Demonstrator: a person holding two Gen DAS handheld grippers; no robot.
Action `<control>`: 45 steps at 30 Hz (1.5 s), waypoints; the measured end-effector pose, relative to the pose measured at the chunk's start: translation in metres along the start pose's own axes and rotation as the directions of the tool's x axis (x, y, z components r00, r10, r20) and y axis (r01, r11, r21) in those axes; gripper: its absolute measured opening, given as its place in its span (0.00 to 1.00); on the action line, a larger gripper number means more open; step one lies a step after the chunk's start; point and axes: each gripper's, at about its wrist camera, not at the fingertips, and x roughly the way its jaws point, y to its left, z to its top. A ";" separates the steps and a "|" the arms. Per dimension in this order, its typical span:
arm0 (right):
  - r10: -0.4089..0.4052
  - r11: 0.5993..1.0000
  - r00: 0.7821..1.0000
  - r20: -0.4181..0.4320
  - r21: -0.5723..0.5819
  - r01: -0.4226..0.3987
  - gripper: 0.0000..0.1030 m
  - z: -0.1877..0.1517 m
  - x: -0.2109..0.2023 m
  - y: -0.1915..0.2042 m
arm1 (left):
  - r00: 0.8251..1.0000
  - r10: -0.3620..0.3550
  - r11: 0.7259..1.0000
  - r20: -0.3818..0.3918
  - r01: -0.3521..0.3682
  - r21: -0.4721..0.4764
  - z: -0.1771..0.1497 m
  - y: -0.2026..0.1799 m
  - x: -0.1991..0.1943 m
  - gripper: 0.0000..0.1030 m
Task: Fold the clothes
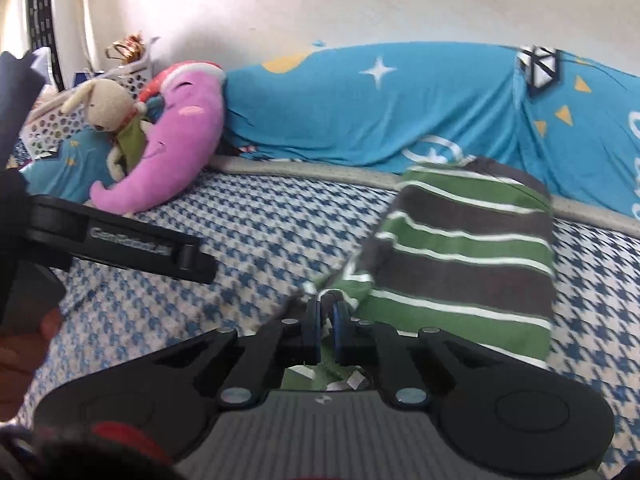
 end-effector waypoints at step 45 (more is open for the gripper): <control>-0.305 0.932 0.940 -0.151 0.154 0.327 0.38 -0.084 -0.154 -0.049 | 0.998 0.058 0.985 -0.004 -0.057 0.165 -0.017 -0.067 0.030 1.00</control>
